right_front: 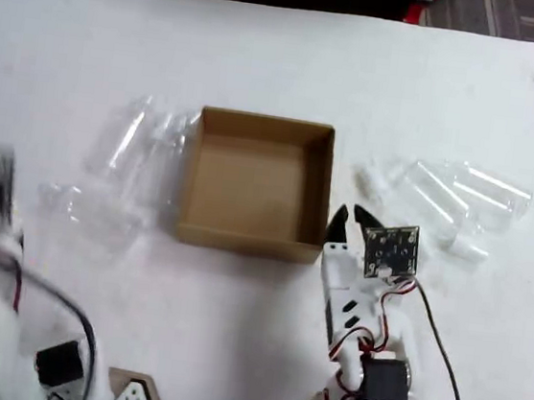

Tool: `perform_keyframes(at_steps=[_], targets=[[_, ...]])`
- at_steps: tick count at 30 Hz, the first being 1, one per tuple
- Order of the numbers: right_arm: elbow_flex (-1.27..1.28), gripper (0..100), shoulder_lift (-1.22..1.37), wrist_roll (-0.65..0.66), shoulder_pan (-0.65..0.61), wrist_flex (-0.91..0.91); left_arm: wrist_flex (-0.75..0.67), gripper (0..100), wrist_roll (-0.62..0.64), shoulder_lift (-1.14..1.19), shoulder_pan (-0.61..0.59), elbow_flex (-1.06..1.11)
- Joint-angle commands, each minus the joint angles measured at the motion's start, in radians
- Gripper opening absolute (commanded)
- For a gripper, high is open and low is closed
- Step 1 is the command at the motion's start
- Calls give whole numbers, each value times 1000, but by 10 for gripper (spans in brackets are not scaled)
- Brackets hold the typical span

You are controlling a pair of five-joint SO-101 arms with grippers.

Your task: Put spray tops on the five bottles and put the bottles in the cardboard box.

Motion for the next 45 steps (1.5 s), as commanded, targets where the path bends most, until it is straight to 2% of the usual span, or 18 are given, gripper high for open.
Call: perform_keyframes(at_steps=[1,14,21,28,31,35,39,45], targets=[[9,43,1,11,10,-1,32,28,72,206,12,-100],[9,43,2,12,10,1,-25,28,437,636,8,-120],[9,43,2,12,10,2,-46,28,697,871,7,-120],[9,43,4,12,8,4,-152,37,709,1170,7,-129],[9,43,4,12,8,4,-195,118,717,1253,8,-130],[9,43,4,12,8,4,-192,215,717,1276,2,-178],[9,43,4,12,8,4,-192,194,726,1279,-25,-190],[9,43,4,12,8,4,-172,195,804,1280,-79,-155]])
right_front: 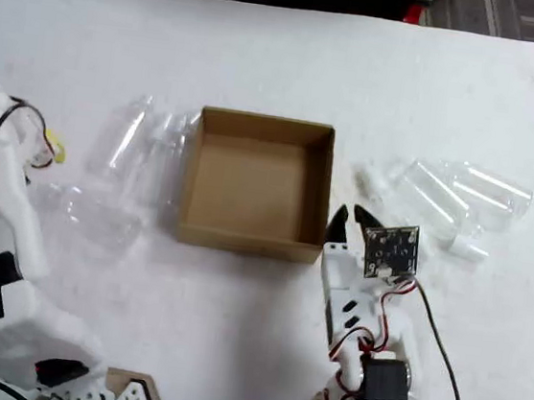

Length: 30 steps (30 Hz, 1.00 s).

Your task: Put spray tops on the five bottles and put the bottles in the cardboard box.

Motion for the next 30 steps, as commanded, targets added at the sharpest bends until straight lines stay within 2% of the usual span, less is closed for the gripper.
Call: perform_keyframes(at_steps=[1,10,13,20,30], targets=[[9,43,4,12,8,4,3,195,46,-4,-28,-8],[9,43,4,12,8,4,-6,195,157,-2,-28,80],[9,43,4,12,8,4,-11,195,157,-2,-25,89],[9,43,4,12,8,4,-137,195,158,42,-24,137],[9,43,4,12,7,4,-140,194,158,91,-5,104]])
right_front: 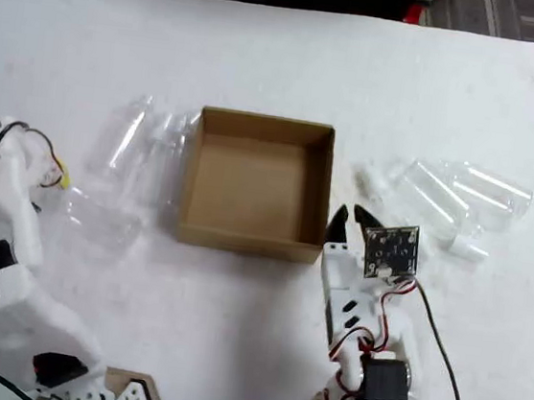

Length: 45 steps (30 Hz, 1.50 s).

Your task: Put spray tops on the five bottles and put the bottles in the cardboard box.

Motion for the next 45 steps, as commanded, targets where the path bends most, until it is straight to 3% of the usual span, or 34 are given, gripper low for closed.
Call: perform_keyframes(at_steps=[1,13,17,24,30,38,45], targets=[[9,43,4,12,7,4,-9,193,14,-5,19,-37],[9,43,4,12,7,4,-9,191,17,-4,44,-43],[9,43,4,12,7,4,-9,191,95,-4,44,-35],[9,43,4,12,7,4,-9,190,104,-4,44,-35],[9,43,4,12,7,4,-9,48,101,-4,44,-43],[9,43,4,12,7,4,-5,68,101,-13,67,-44],[9,43,4,12,7,2,236,68,103,-62,97,-259]])
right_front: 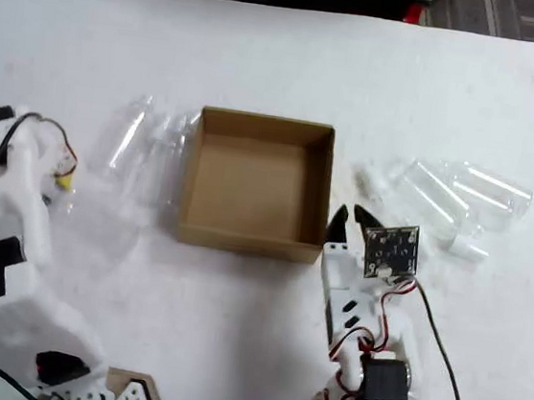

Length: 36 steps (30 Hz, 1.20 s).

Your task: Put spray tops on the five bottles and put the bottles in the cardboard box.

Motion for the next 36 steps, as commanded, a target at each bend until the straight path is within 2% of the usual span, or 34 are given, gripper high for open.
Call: perform_keyframes(at_steps=[1,7,9,14,18,22,26,30,36], targets=[[9,43,4,12,7,2,167,68,9,-79,19,-186],[9,43,4,12,7,-1,410,52,3,-145,18,-486],[9,43,4,12,7,-1,454,15,3,-162,24,-582],[9,43,2,14,7,-1,511,20,3,-188,51,-744],[9,43,2,14,7,-1,512,20,3,-211,163,-773],[9,43,2,18,7,-2,516,20,-5,-300,329,-770],[9,43,2,97,7,2,511,20,-115,-443,506,-767],[9,43,2,104,7,4,516,20,-224,-576,667,-758],[9,43,2,103,7,4,489,20,-374,-737,794,-509]])
